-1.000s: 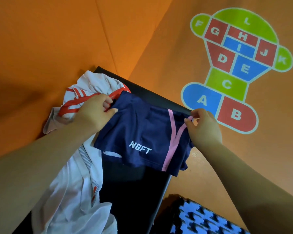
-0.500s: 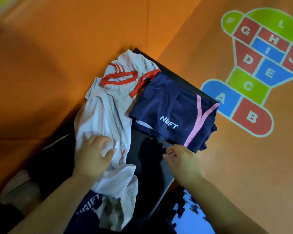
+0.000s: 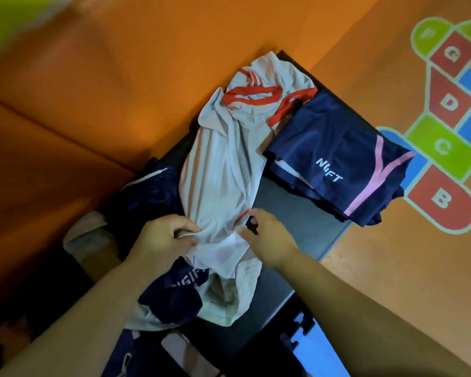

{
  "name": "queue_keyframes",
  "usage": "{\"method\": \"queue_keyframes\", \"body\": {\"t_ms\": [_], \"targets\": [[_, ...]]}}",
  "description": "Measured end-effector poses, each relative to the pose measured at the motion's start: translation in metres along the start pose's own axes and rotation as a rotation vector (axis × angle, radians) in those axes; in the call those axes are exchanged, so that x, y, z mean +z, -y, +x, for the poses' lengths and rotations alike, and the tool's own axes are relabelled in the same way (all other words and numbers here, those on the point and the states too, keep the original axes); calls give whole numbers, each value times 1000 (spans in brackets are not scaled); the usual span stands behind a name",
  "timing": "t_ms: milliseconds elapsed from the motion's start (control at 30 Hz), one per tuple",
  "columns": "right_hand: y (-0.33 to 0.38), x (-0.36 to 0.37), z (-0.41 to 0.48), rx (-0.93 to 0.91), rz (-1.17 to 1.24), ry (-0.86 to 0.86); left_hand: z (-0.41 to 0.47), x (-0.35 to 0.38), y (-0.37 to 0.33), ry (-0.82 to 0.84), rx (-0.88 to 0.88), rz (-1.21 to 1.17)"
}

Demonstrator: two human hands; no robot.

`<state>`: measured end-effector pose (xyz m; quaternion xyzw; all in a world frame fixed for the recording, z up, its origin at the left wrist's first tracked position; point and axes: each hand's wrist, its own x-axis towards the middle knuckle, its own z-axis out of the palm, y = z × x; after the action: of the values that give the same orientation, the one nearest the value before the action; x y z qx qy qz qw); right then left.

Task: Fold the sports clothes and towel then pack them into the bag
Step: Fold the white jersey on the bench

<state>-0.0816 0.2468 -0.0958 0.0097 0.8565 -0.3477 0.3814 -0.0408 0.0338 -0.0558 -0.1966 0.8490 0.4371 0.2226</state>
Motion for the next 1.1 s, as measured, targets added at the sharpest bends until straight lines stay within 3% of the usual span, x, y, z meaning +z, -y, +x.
{"method": "queue_keyframes", "body": {"t_ms": [233, 333, 433, 500, 667, 767, 900, 1000, 1100], "targets": [[40, 12, 27, 87, 475, -12, -45, -34, 15, 415, -133, 61], [52, 20, 28, 63, 377, -55, -52, -42, 28, 578, -159, 156], [53, 29, 12, 13, 258, -26, -50, -53, 33, 637, -195, 166], [47, 33, -10, -24, 187, -3, -45, -59, 35, 592, -215, 146], [13, 35, -58, -74, -75, 180, -16, -54, 29, 127, -28, 205], [0, 33, -72, -122, -206, 289, 6, -38, 11, 2, 64, 148], [-15, 22, -67, -124, -202, 248, 39, -10, -17, 79, 216, 319], [-16, 7, -54, -79, -56, 117, 59, 9, -30, 263, 212, 545], [-7, -4, -36, -20, 94, 8, 68, 18, -28, 324, 196, 585]]}}
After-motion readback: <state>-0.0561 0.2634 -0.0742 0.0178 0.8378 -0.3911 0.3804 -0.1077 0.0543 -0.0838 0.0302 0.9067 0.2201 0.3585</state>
